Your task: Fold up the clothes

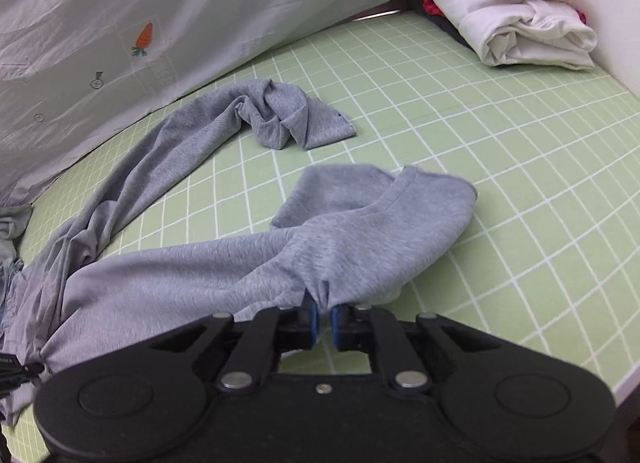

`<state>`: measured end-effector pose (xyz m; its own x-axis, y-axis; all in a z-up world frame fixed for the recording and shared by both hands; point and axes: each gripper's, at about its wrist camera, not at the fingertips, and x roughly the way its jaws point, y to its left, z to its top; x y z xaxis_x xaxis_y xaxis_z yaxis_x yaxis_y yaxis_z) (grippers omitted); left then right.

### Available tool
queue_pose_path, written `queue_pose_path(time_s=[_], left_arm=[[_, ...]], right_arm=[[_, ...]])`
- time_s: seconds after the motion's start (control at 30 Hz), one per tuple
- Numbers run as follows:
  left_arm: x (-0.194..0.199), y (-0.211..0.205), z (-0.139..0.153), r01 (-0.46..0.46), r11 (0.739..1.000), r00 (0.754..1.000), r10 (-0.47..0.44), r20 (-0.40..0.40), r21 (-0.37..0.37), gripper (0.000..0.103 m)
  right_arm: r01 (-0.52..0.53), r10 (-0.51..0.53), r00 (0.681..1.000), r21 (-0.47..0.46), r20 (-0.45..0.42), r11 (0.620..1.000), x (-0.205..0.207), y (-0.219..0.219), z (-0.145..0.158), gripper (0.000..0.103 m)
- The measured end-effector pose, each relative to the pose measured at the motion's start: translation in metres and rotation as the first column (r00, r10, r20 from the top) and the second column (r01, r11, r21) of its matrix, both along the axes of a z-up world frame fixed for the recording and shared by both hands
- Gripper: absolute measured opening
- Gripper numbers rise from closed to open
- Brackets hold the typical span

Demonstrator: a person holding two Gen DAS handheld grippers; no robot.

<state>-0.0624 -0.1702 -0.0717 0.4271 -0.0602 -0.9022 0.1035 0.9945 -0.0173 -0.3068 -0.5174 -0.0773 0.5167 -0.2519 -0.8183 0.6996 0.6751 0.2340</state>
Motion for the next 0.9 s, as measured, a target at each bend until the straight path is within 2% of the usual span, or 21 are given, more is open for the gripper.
queue_pose_path(time_s=[0.1,0.2,0.27,0.37,0.47,0.53,0.6,0.63,0.67,0.7,0.73,0.77,0.8,0.9], left_arm=[[-0.005,0.006,0.018,0.001,1.000,1.000,-0.001,0.025,0.011,0.007],[-0.009,0.011,0.037,0.001,1.000,0.999,-0.002,0.051,0.022,0.007],[0.003,0.003,0.045,0.003,1.000,0.996,-0.006,0.091,0.029,0.007],[0.043,-0.028,0.056,0.028,0.998,0.983,-0.036,0.178,0.049,0.007],[0.100,-0.059,0.064,0.041,0.998,0.967,-0.049,0.250,0.038,0.007],[0.141,-0.080,0.066,0.041,0.999,0.955,-0.048,0.292,0.031,0.008],[0.189,-0.104,0.056,0.014,1.000,0.950,-0.021,0.312,0.024,0.015],[0.208,-0.115,0.052,0.000,1.000,0.954,-0.008,0.301,0.025,0.017],[0.223,-0.124,0.049,-0.011,1.000,0.960,0.003,0.280,0.027,0.023],[0.232,-0.130,0.047,-0.018,1.000,0.963,0.013,0.270,0.018,0.031],[0.233,-0.133,0.045,-0.016,1.000,0.963,0.017,0.268,-0.006,0.036],[0.230,-0.134,0.042,-0.005,1.000,0.965,0.013,0.262,-0.029,0.047],[0.224,-0.136,0.038,0.010,0.999,0.968,0.002,0.250,-0.045,0.052],[0.197,-0.137,0.017,0.051,0.998,0.983,-0.044,0.180,-0.035,0.052]], right_arm=[[-0.004,0.004,1.000,-0.005,0.014,1.000,-0.016,0.005,0.023,0.007],[0.005,-0.005,0.999,0.001,0.041,1.000,-0.008,-0.004,0.036,0.007],[-0.006,0.006,0.999,-0.009,0.050,1.000,0.012,-0.012,0.038,0.007],[-0.033,0.035,0.997,-0.041,0.065,0.999,0.049,-0.026,0.042,0.007],[-0.050,0.058,0.994,-0.085,0.094,0.995,0.094,-0.048,0.050,0.007],[-0.043,0.061,0.987,-0.122,0.147,0.992,0.137,-0.072,0.053,0.009],[-0.030,0.059,0.982,-0.165,0.178,0.986,0.180,-0.095,0.054,0.026],[-0.023,0.057,0.983,-0.192,0.174,0.981,0.201,-0.104,0.053,0.042],[-0.016,0.055,0.984,-0.218,0.171,0.976,0.223,-0.114,0.053,0.050],[-0.008,0.049,0.985,-0.238,0.165,0.971,0.230,-0.118,0.050,0.053],[-0.001,0.043,0.986,-0.257,0.159,0.966,0.234,-0.120,0.048,0.060],[0.007,0.037,0.988,-0.276,0.153,0.961,0.239,-0.122,0.045,0.070],[0.013,0.025,0.991,-0.283,0.134,0.959,0.236,-0.122,0.038,0.073],[0.008,0.005,0.999,-0.275,0.048,0.961,0.225,-0.118,0.009,0.074]])
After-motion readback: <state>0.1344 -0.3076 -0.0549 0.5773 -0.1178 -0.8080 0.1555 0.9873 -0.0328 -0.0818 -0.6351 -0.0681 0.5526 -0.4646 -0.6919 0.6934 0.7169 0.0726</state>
